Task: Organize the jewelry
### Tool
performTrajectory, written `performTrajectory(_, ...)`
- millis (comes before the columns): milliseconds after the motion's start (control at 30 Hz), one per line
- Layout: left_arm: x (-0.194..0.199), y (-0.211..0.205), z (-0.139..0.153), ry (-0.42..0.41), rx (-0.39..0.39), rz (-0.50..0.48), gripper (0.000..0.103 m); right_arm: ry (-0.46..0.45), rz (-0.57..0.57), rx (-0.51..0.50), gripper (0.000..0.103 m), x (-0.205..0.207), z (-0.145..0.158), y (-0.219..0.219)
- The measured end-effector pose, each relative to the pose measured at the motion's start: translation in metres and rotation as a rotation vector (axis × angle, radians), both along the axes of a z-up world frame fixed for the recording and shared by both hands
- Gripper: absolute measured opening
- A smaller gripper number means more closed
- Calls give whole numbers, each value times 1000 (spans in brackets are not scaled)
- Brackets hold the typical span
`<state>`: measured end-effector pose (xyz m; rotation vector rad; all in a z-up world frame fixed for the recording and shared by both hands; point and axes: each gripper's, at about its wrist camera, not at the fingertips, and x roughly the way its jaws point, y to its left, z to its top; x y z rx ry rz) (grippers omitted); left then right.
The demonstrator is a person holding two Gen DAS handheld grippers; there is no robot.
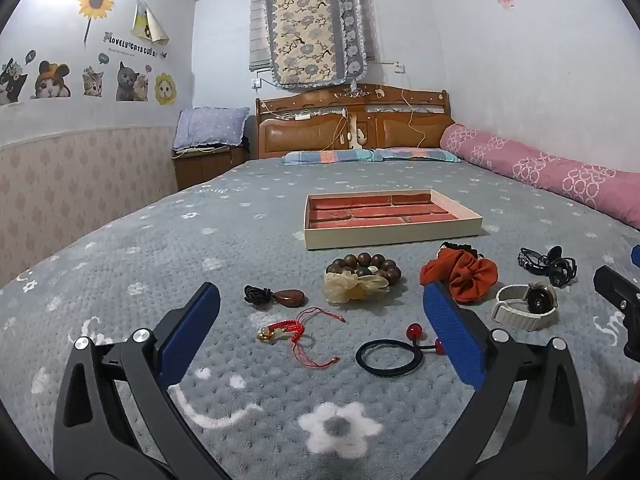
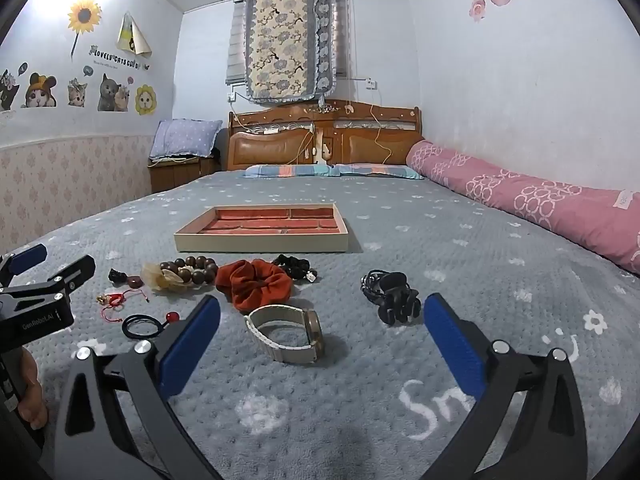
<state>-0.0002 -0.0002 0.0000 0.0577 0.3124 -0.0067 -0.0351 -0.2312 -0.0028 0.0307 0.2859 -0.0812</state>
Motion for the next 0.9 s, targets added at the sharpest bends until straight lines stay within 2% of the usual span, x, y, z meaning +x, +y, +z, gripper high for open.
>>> performTrajectory(900,-4,-1,3,-23,5,1,98,-13,0,5,99,-6,4,-2)
